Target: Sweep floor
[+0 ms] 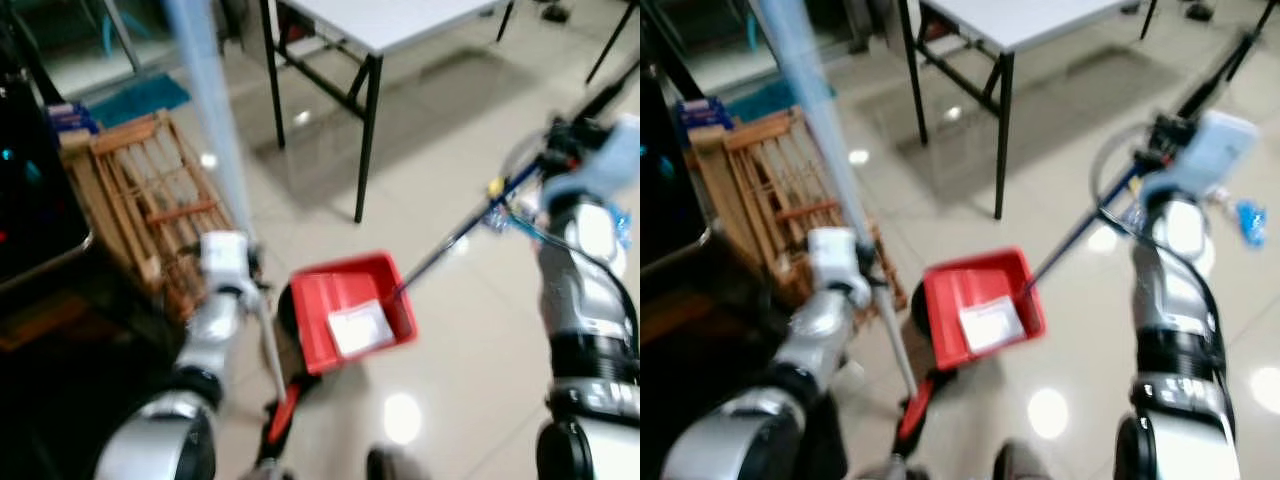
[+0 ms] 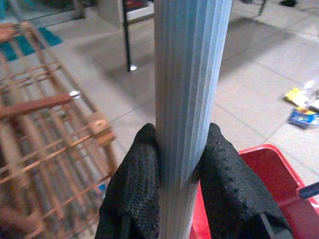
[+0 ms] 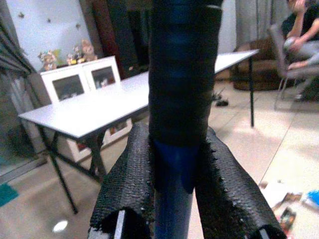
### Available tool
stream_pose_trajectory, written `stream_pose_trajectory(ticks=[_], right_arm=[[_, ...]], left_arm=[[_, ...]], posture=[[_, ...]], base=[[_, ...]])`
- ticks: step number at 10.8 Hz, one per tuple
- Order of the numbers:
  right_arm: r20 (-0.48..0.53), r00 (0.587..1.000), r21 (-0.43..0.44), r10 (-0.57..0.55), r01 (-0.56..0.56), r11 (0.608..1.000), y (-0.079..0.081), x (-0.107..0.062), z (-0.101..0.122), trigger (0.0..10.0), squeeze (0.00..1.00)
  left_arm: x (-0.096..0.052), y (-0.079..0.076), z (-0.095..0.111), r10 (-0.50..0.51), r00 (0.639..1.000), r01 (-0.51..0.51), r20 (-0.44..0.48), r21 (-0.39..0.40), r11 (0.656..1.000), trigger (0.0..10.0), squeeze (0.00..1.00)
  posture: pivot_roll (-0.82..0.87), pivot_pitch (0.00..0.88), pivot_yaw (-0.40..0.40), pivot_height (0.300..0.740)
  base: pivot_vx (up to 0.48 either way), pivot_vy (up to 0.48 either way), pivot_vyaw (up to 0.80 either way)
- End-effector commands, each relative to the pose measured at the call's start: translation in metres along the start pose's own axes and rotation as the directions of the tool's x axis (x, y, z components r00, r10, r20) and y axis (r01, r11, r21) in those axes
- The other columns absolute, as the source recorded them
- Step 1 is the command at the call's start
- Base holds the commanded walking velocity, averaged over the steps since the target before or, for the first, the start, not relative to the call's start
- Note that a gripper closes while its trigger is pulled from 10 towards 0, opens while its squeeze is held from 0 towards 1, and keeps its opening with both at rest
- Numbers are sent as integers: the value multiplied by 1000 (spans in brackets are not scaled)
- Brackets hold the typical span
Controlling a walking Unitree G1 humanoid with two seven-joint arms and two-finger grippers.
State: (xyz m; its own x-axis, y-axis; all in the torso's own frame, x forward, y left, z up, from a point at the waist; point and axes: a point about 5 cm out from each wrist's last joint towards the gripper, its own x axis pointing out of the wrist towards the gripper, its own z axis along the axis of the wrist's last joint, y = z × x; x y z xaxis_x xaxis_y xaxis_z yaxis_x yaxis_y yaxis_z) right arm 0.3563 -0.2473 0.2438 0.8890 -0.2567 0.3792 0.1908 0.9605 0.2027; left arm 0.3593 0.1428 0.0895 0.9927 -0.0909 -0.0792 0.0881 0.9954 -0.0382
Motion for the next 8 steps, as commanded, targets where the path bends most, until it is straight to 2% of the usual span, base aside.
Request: stream_pose_trajectory(ticks=[1, 8], right_arm=[[70, 997, 2, 12, -12, 1000, 5, 4, 16, 10000, 0], [69, 998, 5, 2, -3, 1000, 4, 2, 15, 10000, 0]], left_arm=[[0, 11, 4, 28, 1000, -28, 14, 1, 1000, 10000, 0], [1, 10, 4, 23, 1000, -23, 12, 1, 1000, 10000, 0]], posture=[[-40, 195, 45, 740], [-43, 195, 47, 740]], base=[[382, 0, 0], [382, 0, 0]])
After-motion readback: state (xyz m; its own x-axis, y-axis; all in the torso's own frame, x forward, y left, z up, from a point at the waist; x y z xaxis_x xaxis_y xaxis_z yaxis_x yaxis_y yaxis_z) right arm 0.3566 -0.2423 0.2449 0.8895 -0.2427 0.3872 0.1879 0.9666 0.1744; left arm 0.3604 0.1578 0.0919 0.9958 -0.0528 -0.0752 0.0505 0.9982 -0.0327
